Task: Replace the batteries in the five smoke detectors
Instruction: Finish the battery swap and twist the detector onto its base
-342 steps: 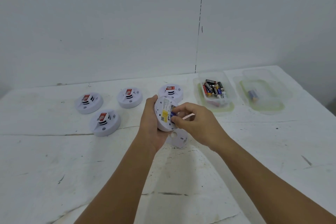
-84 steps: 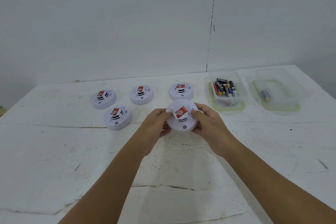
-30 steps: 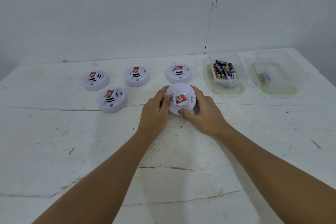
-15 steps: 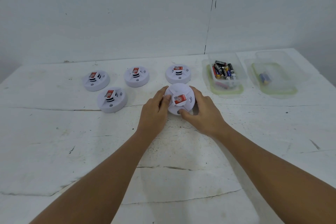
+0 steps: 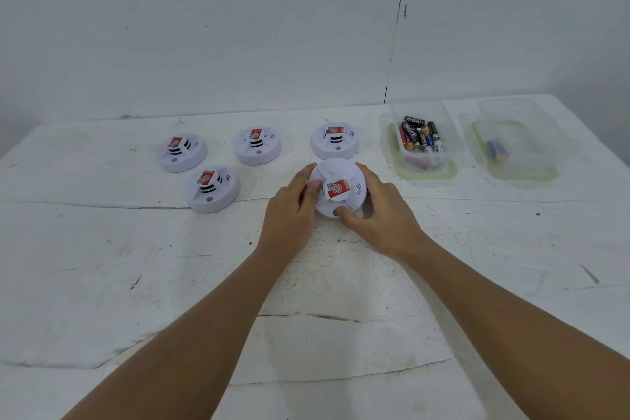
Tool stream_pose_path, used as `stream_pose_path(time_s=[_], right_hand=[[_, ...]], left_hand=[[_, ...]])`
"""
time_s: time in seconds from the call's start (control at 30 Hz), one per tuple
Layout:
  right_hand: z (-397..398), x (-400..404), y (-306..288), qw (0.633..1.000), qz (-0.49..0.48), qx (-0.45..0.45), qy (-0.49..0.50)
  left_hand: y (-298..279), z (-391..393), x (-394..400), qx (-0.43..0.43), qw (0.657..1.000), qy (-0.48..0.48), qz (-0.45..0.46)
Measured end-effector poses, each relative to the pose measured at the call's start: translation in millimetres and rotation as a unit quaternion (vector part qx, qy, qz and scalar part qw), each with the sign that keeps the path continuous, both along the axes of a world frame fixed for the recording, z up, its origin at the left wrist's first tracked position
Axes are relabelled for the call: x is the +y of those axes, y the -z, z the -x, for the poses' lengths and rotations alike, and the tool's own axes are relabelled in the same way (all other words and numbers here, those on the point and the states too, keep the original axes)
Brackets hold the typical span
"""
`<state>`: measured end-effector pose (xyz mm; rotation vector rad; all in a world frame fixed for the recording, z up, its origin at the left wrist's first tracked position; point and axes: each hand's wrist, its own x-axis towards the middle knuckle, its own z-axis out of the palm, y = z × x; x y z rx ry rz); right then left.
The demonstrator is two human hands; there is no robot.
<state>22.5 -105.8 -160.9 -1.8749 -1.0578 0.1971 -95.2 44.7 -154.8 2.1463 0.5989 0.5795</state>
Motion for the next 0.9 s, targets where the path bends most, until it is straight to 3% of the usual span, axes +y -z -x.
stream_pose_path(time_s=[0.9], right_hand=[[3.2, -0.7, -4.8, 1.000, 0.006, -0.003, 0.003]], left_hand=[[3.3, -1.8, 1.8, 0.006, 1.000, -0.005, -0.007]])
